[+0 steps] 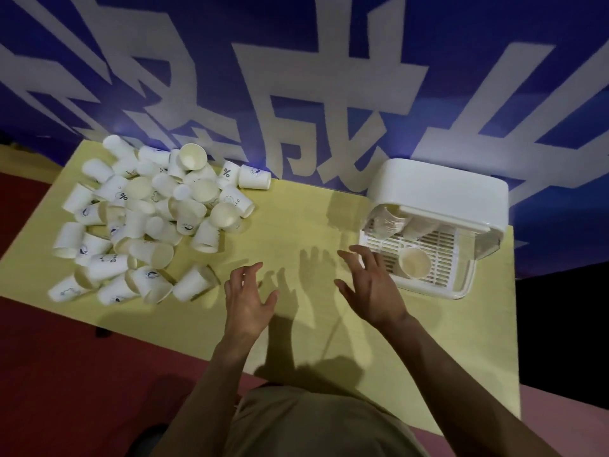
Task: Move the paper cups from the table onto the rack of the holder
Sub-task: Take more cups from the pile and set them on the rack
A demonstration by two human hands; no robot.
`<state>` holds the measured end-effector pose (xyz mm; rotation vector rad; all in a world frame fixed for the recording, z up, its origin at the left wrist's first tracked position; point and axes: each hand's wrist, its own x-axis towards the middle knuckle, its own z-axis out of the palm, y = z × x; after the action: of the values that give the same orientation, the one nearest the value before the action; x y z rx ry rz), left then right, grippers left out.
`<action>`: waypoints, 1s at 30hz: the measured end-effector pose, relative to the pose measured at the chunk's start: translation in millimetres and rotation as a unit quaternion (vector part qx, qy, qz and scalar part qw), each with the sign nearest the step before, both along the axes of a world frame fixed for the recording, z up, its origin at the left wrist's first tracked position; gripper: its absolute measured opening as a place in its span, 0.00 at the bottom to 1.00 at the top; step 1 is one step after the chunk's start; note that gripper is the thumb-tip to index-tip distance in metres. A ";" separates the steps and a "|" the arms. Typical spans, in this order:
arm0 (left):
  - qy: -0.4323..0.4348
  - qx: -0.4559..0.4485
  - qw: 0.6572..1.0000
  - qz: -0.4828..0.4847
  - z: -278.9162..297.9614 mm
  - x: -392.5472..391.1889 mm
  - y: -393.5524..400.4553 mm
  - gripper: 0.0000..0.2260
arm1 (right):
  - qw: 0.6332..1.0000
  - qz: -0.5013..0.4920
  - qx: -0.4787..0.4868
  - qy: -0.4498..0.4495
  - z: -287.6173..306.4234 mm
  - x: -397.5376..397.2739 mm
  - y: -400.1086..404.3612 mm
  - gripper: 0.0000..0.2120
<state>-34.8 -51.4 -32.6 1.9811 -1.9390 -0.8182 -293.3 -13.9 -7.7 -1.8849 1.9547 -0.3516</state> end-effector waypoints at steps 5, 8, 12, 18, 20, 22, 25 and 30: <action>-0.072 -0.015 0.997 -0.007 -4.7 77.5 -31.1 0.30 | 0.999 0.042 0.028 -0.007 -4.5 65.1 -18.7 0.26; -0.081 -0.001 0.997 -0.003 -12.3 111.8 -49.9 0.32 | 0.998 0.047 0.047 -0.002 -8.0 95.3 -29.7 0.27; -0.095 0.030 0.995 -0.019 -30.4 143.5 -69.1 0.34 | 0.997 0.049 0.065 0.003 -12.0 125.2 -42.4 0.28; -0.077 0.028 0.996 -0.034 -55.0 165.3 -80.0 0.30 | 0.995 0.057 0.075 0.015 -14.1 152.2 -60.9 0.27; -0.046 0.013 0.998 -0.030 -61.9 168.6 -79.9 0.28 | 0.995 0.065 0.072 0.022 -13.3 158.2 -70.1 0.27; -0.011 0.028 0.999 -0.023 -64.0 171.1 -81.6 0.30 | 0.994 0.068 0.075 0.030 -11.9 164.2 -82.7 0.27; 0.006 0.025 0.999 -0.036 -67.7 172.7 -85.5 0.30 | 0.994 0.070 0.077 0.036 -10.3 174.6 -108.2 0.29; 0.060 -0.001 0.998 -0.029 -62.0 173.5 -83.3 0.33 | 0.993 0.090 0.064 0.050 -13.4 195.9 -162.8 0.33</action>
<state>138.7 -134.7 -94.6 1.8363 -1.9363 -0.9271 -97.4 -176.8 -21.0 -2.0083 1.8039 -0.0778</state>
